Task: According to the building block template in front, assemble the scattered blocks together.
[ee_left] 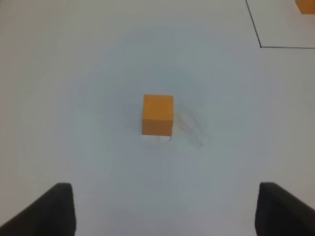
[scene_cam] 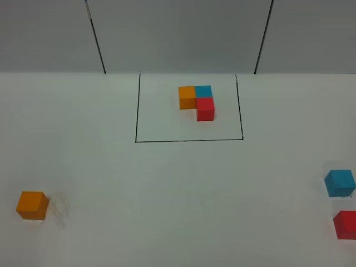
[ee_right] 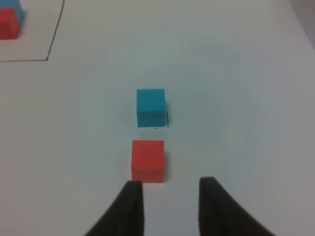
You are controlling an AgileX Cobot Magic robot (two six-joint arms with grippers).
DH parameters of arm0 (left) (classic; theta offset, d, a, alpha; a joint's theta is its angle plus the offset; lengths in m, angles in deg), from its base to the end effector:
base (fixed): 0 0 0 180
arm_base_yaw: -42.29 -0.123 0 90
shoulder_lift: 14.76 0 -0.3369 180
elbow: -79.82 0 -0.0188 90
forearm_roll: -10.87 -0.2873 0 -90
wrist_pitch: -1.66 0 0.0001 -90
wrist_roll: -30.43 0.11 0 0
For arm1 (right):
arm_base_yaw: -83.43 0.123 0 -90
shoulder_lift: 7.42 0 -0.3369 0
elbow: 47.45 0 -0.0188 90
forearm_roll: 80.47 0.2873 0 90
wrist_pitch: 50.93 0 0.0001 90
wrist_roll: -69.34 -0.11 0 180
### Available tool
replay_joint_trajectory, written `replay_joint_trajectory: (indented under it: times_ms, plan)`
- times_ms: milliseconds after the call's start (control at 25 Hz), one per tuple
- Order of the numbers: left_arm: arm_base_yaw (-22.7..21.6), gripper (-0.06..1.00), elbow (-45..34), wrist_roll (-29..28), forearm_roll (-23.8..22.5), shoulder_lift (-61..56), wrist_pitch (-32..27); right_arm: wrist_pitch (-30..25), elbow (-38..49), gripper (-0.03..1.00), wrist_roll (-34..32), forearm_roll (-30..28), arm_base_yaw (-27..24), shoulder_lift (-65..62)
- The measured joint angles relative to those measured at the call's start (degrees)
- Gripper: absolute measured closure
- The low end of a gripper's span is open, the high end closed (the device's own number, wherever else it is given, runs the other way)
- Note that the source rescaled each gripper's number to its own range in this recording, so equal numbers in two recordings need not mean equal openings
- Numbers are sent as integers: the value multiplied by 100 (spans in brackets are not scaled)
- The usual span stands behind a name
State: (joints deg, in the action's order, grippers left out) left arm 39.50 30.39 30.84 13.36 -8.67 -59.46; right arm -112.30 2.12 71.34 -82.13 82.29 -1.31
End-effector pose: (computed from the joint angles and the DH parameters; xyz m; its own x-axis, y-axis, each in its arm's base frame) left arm -0.0104 -0.0047 0.2875 -0.4472 -0.0356 -0.8937 -0.0209 0.9993 -0.0294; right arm -0.0105 -0.0026 0.2863 -0.4561 -0.0397 -0.8891 0.0203 0.9983 -0.0550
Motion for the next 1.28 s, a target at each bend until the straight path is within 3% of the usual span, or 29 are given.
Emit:
replay_joint_trajectory:
  times_ms: [1080, 1280]
  plan:
    - [0, 32, 0, 0, -18, 0, 0, 0, 0, 97, 0, 0, 0, 0]
    - [0, 32, 286, -161, -24, 559, 167, 0, 0, 97, 0, 0, 0, 0]
